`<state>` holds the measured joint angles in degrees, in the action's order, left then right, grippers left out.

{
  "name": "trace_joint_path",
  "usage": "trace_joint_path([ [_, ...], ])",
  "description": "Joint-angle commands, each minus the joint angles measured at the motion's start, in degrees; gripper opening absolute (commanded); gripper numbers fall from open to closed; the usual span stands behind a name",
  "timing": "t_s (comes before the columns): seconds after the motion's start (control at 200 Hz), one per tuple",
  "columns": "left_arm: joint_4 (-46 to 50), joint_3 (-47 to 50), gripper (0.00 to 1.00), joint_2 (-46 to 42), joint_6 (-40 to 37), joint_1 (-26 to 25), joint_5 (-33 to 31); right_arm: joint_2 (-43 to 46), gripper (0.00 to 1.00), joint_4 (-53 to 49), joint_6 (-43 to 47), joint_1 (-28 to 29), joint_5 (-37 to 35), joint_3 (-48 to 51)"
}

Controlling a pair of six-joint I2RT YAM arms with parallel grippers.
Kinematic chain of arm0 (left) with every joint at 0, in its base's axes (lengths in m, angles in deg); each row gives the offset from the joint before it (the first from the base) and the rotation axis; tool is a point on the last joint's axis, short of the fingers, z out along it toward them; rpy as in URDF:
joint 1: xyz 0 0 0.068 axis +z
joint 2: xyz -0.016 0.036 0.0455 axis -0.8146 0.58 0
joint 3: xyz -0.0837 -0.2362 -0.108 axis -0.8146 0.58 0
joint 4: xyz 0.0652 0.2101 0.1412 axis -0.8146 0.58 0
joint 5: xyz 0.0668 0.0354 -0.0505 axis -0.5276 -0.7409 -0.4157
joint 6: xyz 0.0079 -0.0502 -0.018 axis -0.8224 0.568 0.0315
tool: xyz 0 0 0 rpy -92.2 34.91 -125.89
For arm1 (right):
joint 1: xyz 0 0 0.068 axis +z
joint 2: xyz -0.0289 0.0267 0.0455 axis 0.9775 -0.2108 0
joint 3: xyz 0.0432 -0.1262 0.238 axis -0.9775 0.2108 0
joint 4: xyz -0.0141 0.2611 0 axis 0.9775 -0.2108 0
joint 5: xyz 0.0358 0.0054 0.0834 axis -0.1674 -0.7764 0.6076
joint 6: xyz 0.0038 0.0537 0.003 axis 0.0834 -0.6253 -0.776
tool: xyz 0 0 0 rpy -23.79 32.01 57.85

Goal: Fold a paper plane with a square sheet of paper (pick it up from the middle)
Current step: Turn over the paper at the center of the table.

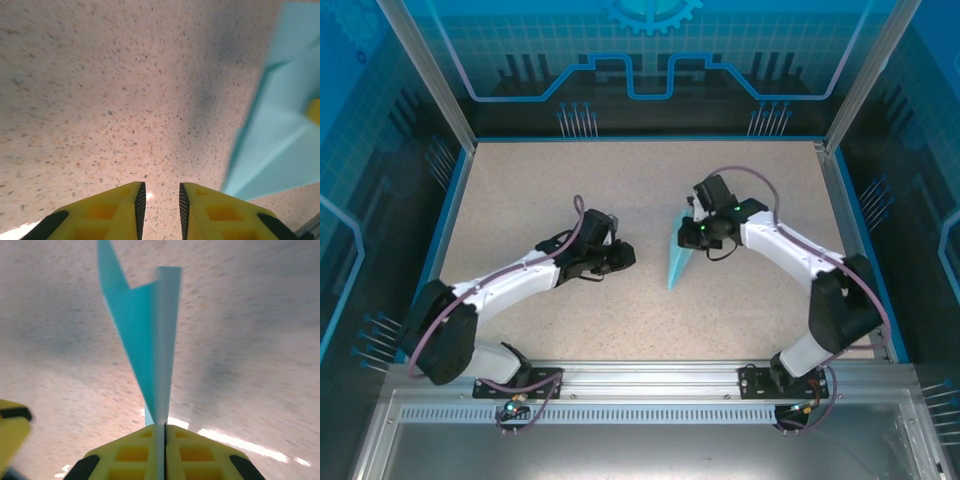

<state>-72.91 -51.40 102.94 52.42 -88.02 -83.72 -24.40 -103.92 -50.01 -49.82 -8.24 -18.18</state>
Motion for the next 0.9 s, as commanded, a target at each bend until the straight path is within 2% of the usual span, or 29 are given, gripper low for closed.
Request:
trace_joint_path([
  [0.0,3.99,2.85,0.30,-4.12,1.12,0.56,-7.04,1.67,0.09,-23.13,5.41,3.59,-22.53,-5.77],
  [0.14,4.07,5.30,0.31,-7.40,2.29,1.02,-9.76,-2.90,0.09,-39.33,-1.57,8.60,-40.16,-14.27],
  [0.235,4.27,6.45,0.31,-9.01,3.57,1.13,-11.31,-8.79,0.09,-44.97,-5.05,12.13,-43.67,-18.35],
  [0.39,3.47,9.67,0.32,-12.64,5.97,1.33,-14.10,-23.17,0.11,-44.39,-5.92,17.12,-37.89,-24.66],
  [0.485,3.08,12.54,0.33,-14.86,7.66,1.65,-14.43,-33.37,0.14,-44.05,-5.56,20.90,-34.17,-32.70],
  [0.55,3.81,14.06,0.33,-16.42,8.29,2.10,-14.49,-39.38,0.19,-44.33,-4.88,23.33,-31.79,-39.53],
  [0.615,5.12,14.89,0.34,-18.32,8.32,2.52,-14.52,-43.17,0.31,-44.09,-3.30,24.59,-28.27,-44.84],
  [0.69,6.73,15.57,0.37,-20.80,8.13,3.08,-14.54,-41.22,0.40,-40.63,-1.58,24.49,-23.75,-45.10],
  [0.785,6.71,16.65,0.40,-23.68,8.09,3.38,-13.73,-30.78,0.63,-31.63,1.40,23.26,-18.58,-38.01],
  [0.895,6.08,16.99,0.44,-25.10,7.80,3.41,-12.91,-16.19,0.71,-19.82,3.66,19.30,-7.58,-24.33],
])
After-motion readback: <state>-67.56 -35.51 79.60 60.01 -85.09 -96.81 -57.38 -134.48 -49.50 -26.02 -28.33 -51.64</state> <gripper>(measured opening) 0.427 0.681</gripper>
